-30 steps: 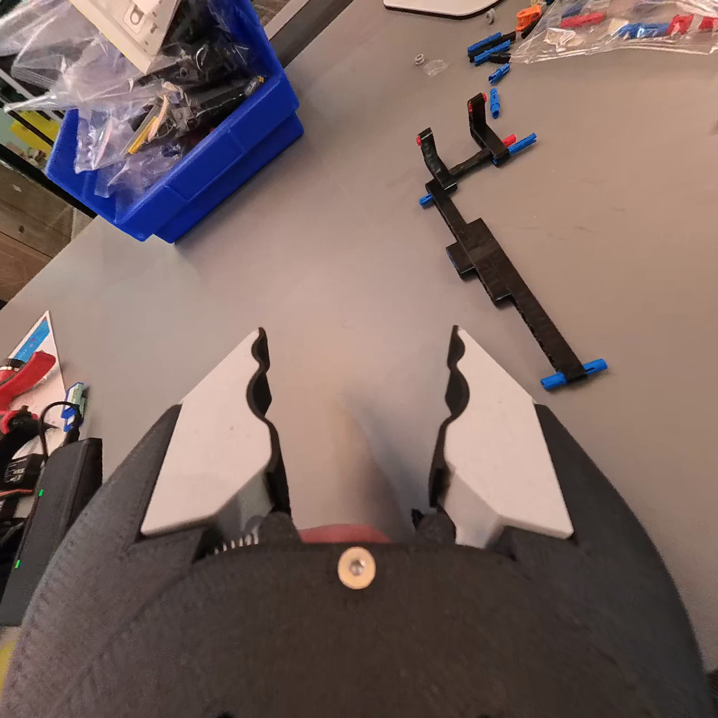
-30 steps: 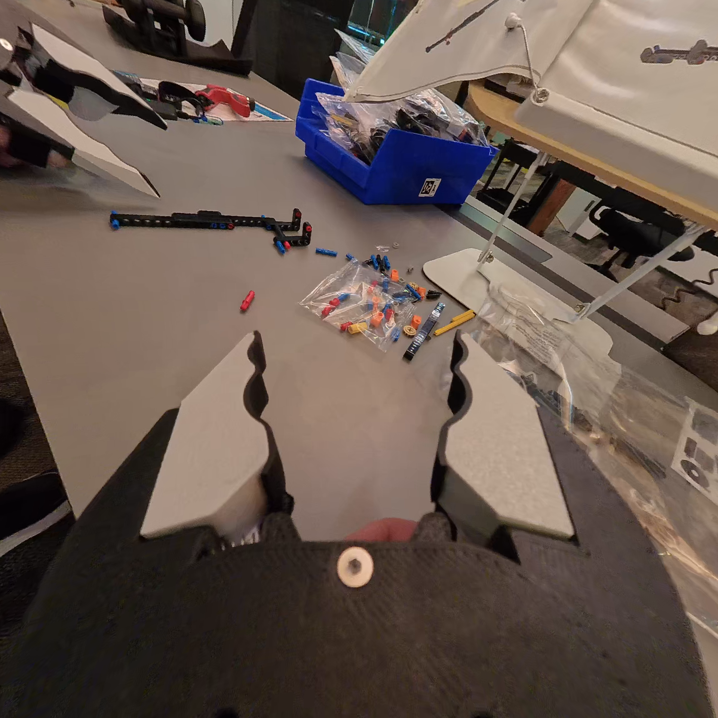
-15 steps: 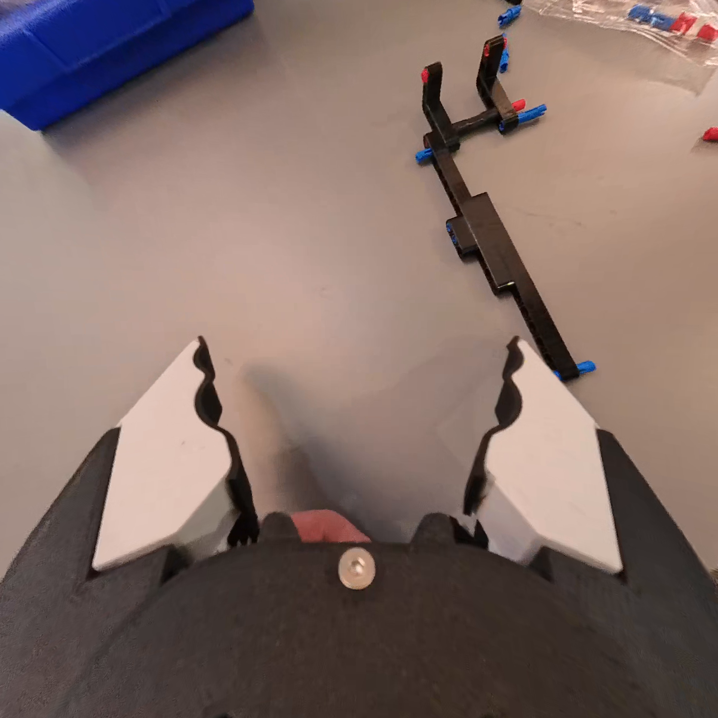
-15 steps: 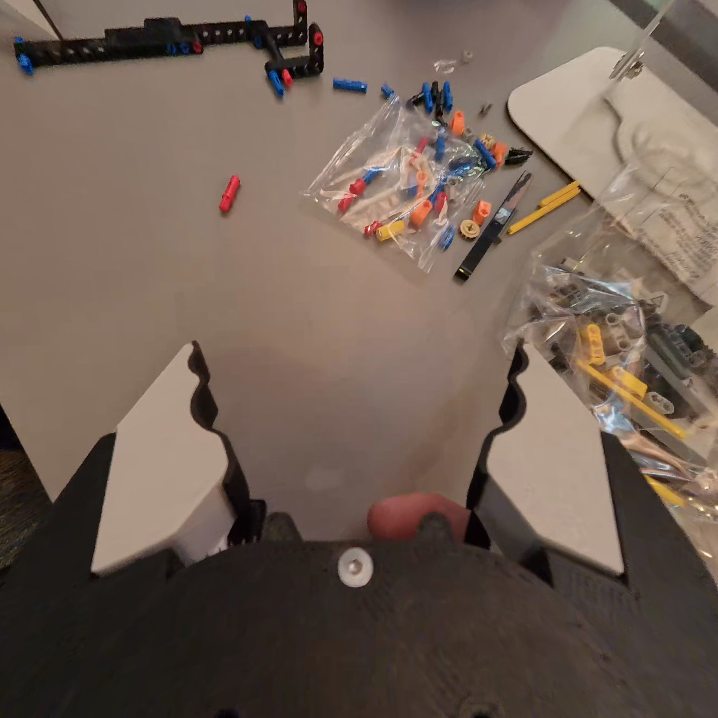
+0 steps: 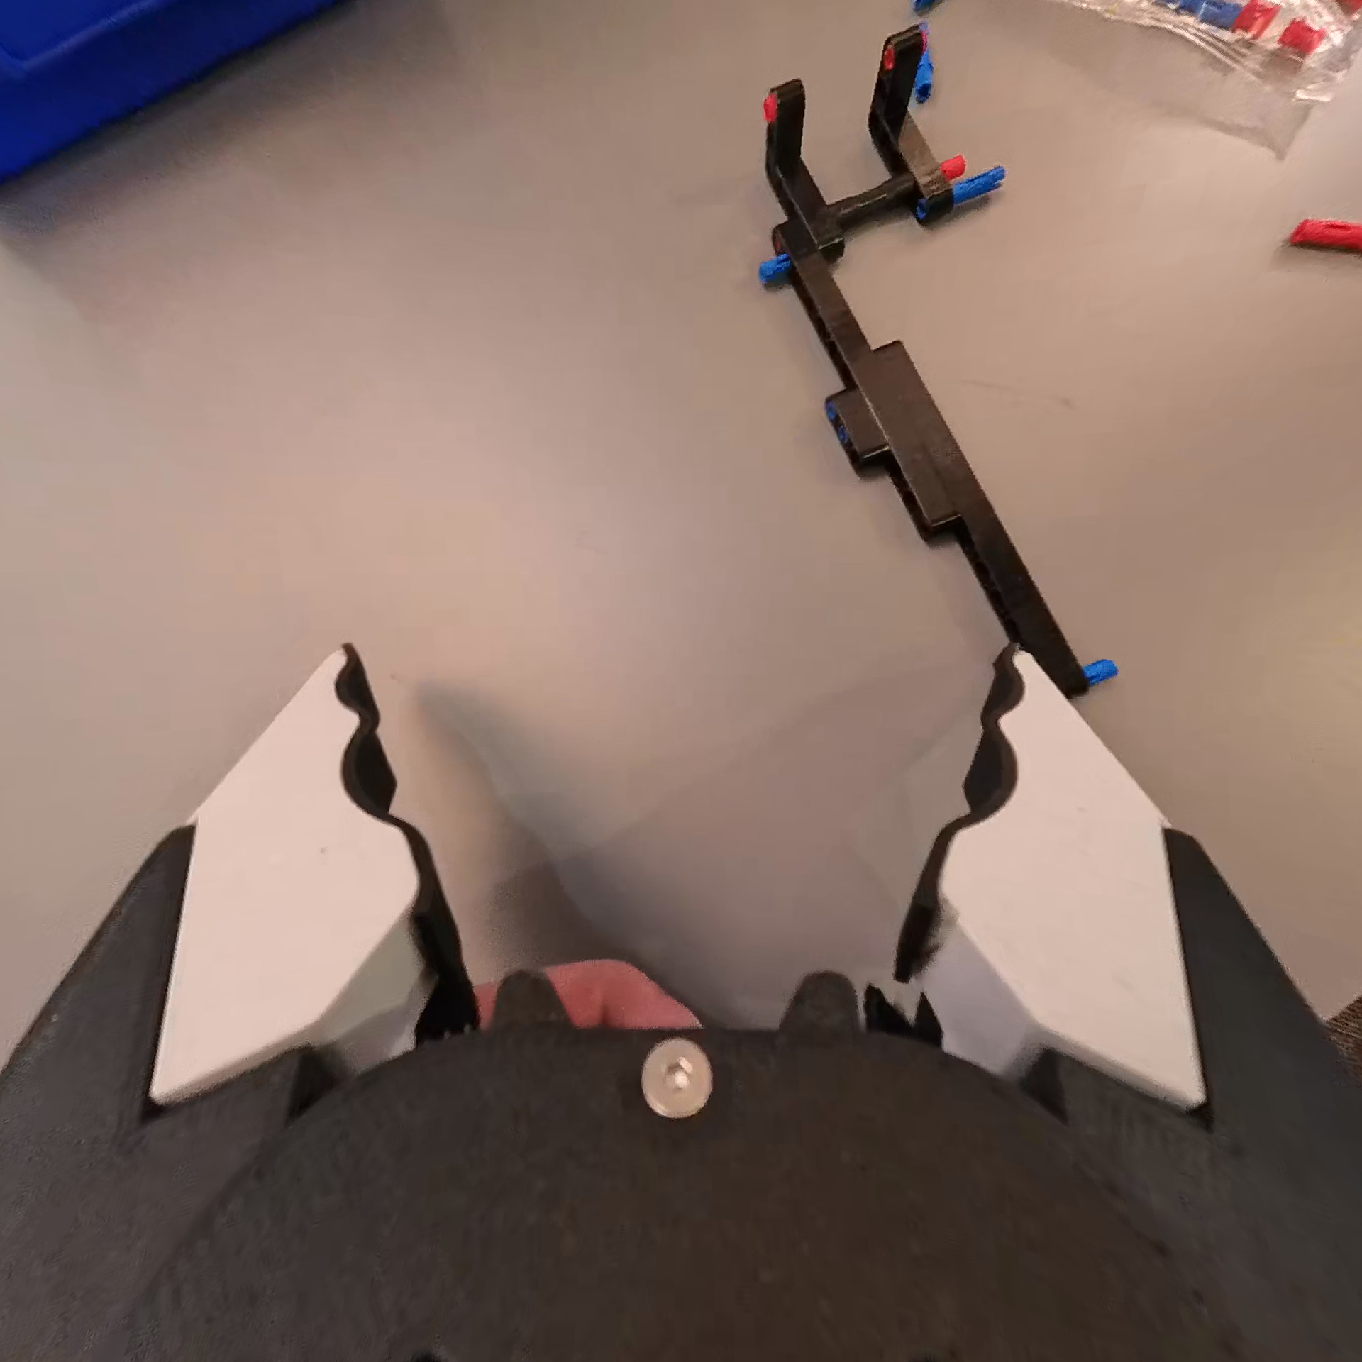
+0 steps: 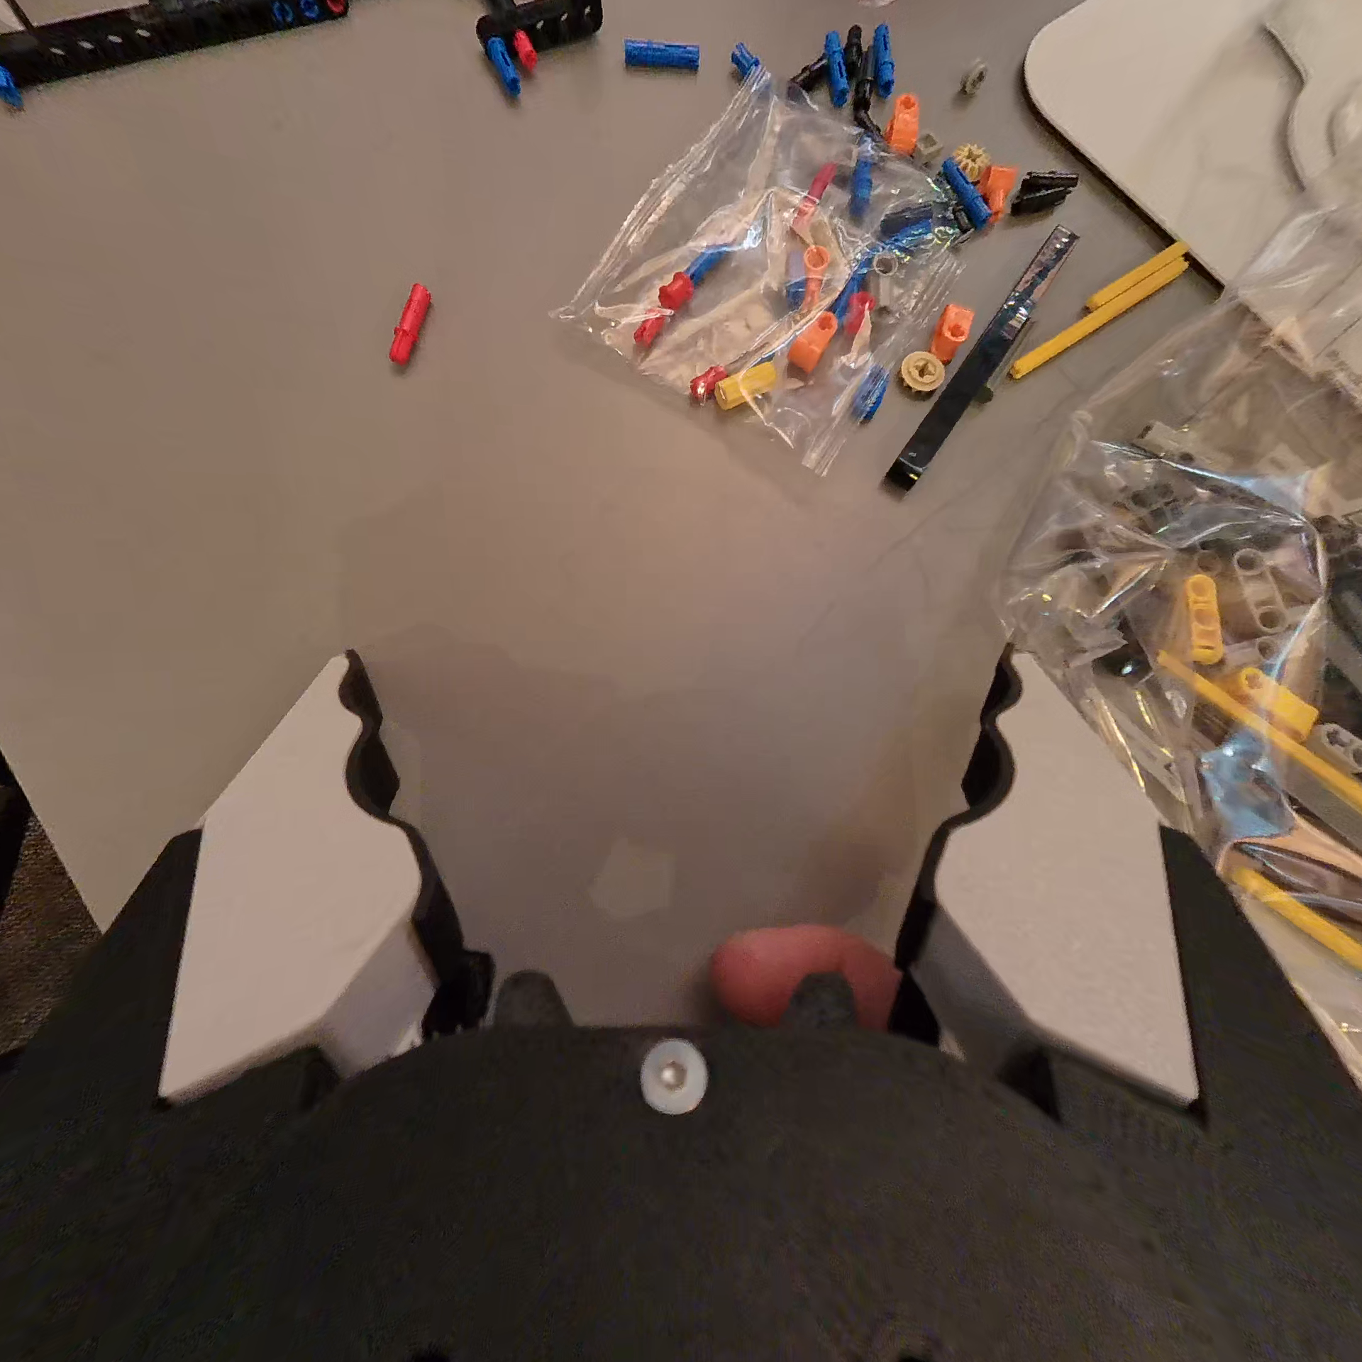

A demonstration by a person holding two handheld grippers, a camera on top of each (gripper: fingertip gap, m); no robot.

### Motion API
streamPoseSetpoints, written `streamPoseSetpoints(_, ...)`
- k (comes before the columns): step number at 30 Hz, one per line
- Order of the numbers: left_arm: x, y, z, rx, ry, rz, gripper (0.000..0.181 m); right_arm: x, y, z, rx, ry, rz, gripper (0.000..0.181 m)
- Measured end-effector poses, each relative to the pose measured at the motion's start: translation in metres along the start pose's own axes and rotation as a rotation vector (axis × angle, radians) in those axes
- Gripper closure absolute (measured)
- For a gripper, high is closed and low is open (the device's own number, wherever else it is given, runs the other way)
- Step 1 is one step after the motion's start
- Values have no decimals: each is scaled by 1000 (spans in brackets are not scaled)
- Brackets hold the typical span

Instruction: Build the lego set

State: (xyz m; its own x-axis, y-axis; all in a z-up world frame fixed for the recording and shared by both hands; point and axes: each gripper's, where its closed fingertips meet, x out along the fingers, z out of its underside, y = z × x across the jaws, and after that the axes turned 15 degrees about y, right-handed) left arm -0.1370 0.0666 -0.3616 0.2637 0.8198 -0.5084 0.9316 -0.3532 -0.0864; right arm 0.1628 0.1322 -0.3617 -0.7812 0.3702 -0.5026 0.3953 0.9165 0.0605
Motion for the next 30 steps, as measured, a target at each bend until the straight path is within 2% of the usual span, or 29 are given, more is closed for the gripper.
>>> streamPoseSetpoints(1,0,0,1,-11,-6,10,26,0,0,0,-3,3,-1,28)
streamPoseSetpoints(6,-1,0,-1,-7,10,3,27,-4,2,-8,-26,65,26,40)
streamPoseSetpoints(11,-18,-13,-21,-52,176,-94,32,-20,3,-14,-80,143,70,50)
streamPoseSetpoints(13,-23,-16,-26,-43,223,-122,39,-29,8,-11,-67,155,78,47)
streamPoseSetpoints(17,-15,-16,-16,-6,139,-140,42,-47,18,-1,-50,166,106,45)
streamPoseSetpoints(21,-9,-14,-9,81,80,-171,45,-57,25,-6,10,225,118,48)
streamPoseSetpoints(30,-6,-14,-10,70,77,-163,46,-57,22,-7,28,232,84,46)
